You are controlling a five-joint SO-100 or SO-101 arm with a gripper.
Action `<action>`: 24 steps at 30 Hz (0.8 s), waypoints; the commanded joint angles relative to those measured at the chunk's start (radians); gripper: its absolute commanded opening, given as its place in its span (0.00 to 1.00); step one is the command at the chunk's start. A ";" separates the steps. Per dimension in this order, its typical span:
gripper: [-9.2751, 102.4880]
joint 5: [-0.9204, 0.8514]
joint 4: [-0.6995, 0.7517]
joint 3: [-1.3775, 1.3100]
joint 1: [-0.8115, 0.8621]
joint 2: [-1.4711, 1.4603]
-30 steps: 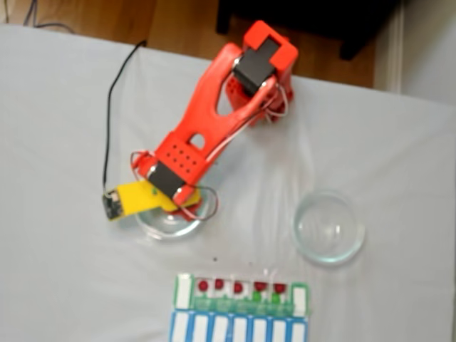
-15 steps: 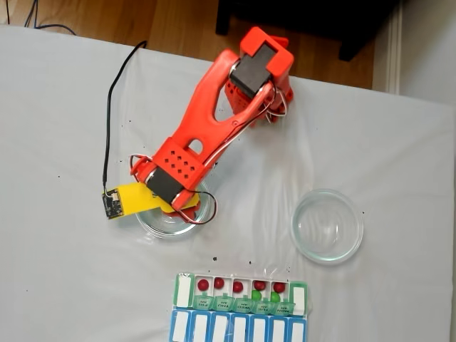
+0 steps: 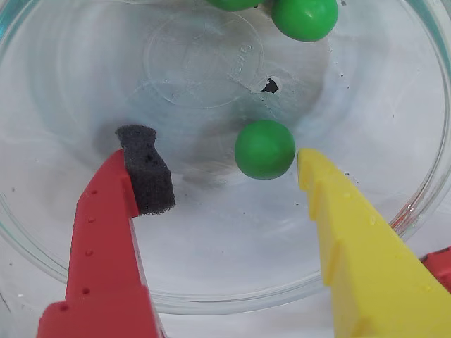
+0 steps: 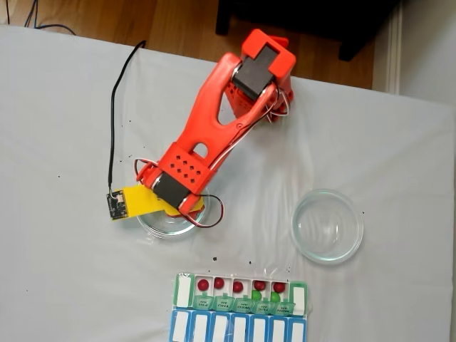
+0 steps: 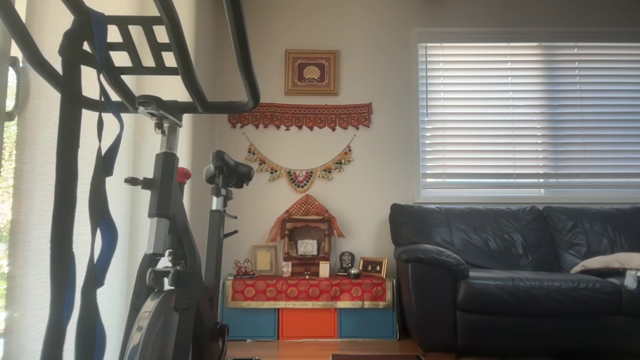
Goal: Sort medicines into box.
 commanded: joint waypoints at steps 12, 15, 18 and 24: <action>0.39 0.057 0.015 -0.008 -0.020 0.074; 0.38 0.072 0.015 -0.008 -0.021 0.071; 0.38 0.098 0.015 -0.006 -0.020 0.067; 0.37 0.120 0.012 -0.003 -0.017 0.061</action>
